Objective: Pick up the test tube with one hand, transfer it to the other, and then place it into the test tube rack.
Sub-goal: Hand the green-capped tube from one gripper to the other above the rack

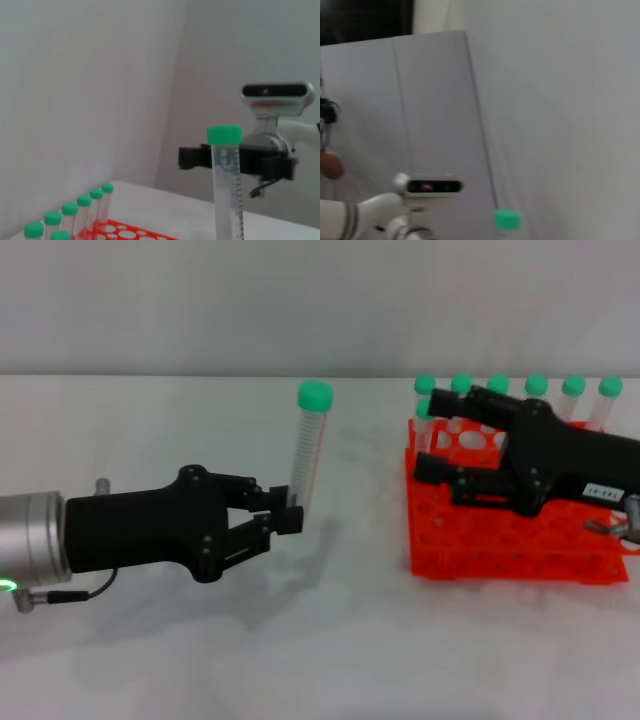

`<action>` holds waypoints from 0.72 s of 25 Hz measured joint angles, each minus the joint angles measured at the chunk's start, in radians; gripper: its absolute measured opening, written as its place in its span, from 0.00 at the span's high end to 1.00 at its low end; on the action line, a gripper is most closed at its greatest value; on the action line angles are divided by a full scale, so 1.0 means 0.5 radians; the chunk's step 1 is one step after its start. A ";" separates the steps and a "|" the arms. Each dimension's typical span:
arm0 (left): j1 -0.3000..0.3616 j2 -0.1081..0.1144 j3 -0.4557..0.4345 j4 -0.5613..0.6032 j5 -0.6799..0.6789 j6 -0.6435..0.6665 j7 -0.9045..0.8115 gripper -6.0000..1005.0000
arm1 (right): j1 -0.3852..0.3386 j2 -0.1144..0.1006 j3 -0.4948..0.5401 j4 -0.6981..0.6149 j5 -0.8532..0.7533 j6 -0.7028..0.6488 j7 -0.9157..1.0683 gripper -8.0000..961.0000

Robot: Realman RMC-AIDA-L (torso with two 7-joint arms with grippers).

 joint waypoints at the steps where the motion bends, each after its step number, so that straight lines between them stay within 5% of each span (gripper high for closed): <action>1: -0.010 -0.001 0.002 -0.001 0.015 -0.006 0.001 0.81 | 0.004 0.006 -0.006 0.000 -0.004 -0.025 0.006 0.09; 18: -0.126 -0.009 0.190 -0.108 0.082 -0.086 0.025 0.81 | 0.041 0.104 -0.047 0.002 -0.109 -0.008 0.079 0.09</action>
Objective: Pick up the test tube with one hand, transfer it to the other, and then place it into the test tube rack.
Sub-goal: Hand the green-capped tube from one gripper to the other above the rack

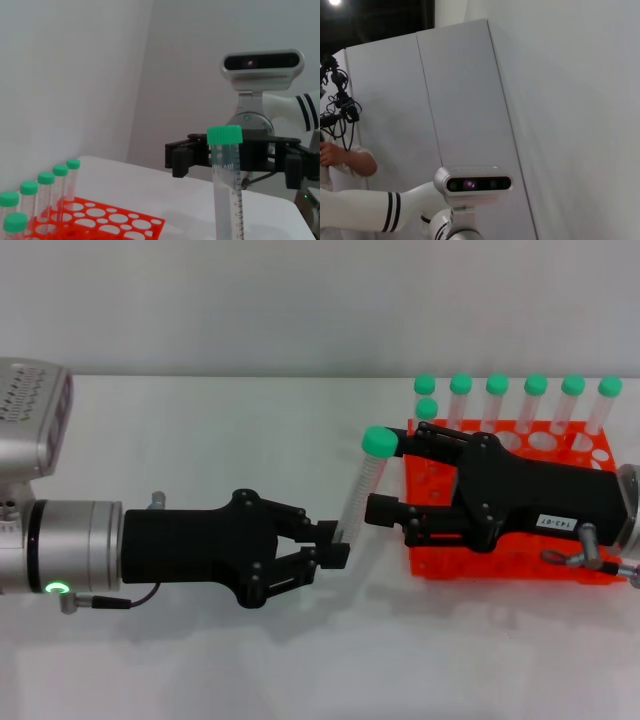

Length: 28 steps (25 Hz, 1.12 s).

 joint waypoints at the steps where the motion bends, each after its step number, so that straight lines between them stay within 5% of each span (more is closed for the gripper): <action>1: 0.000 0.000 0.001 0.000 0.000 -0.001 0.000 0.81 | 0.000 0.003 0.000 0.000 0.000 0.007 -0.001 0.09; 10: -0.002 -0.005 0.002 -0.019 -0.008 -0.009 0.022 0.81 | 0.001 0.017 0.000 0.016 -0.002 0.089 -0.003 0.12; 13: -0.006 -0.005 0.002 -0.031 -0.010 -0.013 0.034 0.81 | 0.001 0.019 -0.001 0.018 -0.007 0.107 0.000 0.32; 28: -0.028 -0.004 0.035 -0.053 -0.003 -0.078 0.025 0.81 | 0.019 0.037 -0.005 0.008 -0.057 0.090 -0.001 0.62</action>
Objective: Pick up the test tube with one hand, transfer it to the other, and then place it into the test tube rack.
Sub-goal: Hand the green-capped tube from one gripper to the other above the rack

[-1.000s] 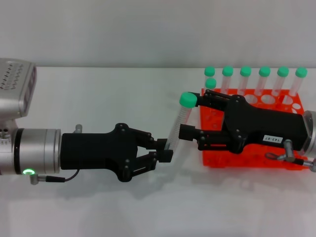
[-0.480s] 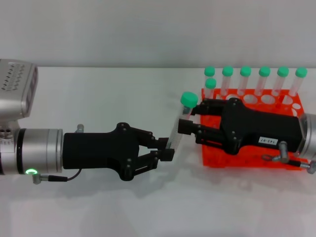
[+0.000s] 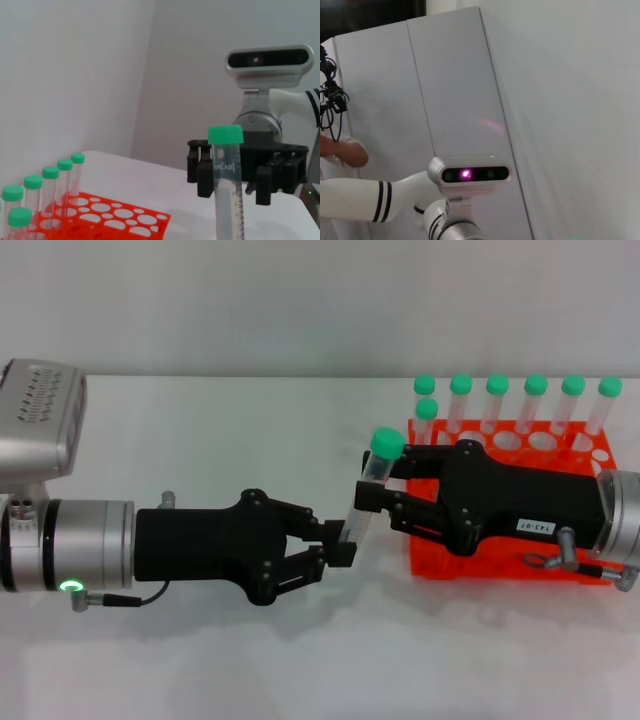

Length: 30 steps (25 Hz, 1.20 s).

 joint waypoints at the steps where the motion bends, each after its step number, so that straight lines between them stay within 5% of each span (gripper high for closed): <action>1: -0.001 0.000 0.005 0.000 0.000 -0.002 0.000 0.81 | 0.000 0.000 -0.001 -0.001 0.000 -0.003 0.000 0.64; 30: 0.059 0.009 0.023 0.026 -0.031 -0.024 -0.086 0.82 | -0.046 -0.022 0.046 0.010 -0.029 0.038 -0.015 0.79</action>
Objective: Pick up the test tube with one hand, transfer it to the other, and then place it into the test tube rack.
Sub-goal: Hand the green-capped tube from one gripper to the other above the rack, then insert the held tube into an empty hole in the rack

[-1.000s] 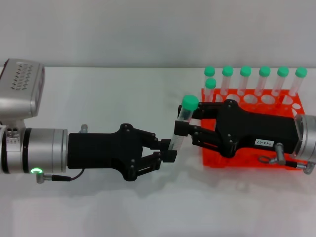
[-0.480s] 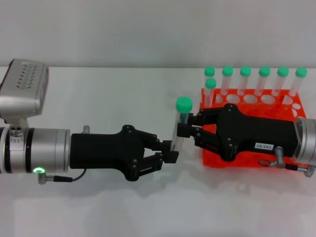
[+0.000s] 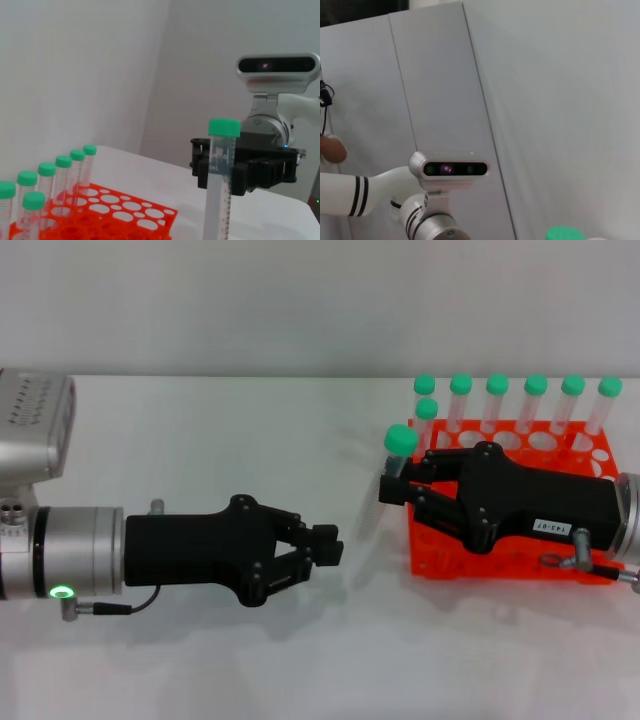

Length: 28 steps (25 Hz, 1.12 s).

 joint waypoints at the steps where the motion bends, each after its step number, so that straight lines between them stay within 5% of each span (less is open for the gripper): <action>1: 0.009 0.000 -0.001 0.013 -0.004 0.000 0.000 0.82 | 0.000 0.000 0.000 0.000 0.000 0.004 0.000 0.79; 8: 0.025 0.000 -0.026 0.044 -0.014 0.000 0.000 0.87 | 0.000 0.002 0.000 0.003 -0.005 0.015 0.000 0.79; 21: 0.184 -0.001 -0.472 0.045 -0.017 0.000 0.067 0.46 | 0.000 0.014 0.007 0.003 -0.007 0.173 -0.014 0.79; 28: 0.356 -0.003 -0.879 -0.223 -0.283 -0.010 0.423 0.29 | 0.017 0.045 0.055 0.000 0.018 0.498 -0.120 0.79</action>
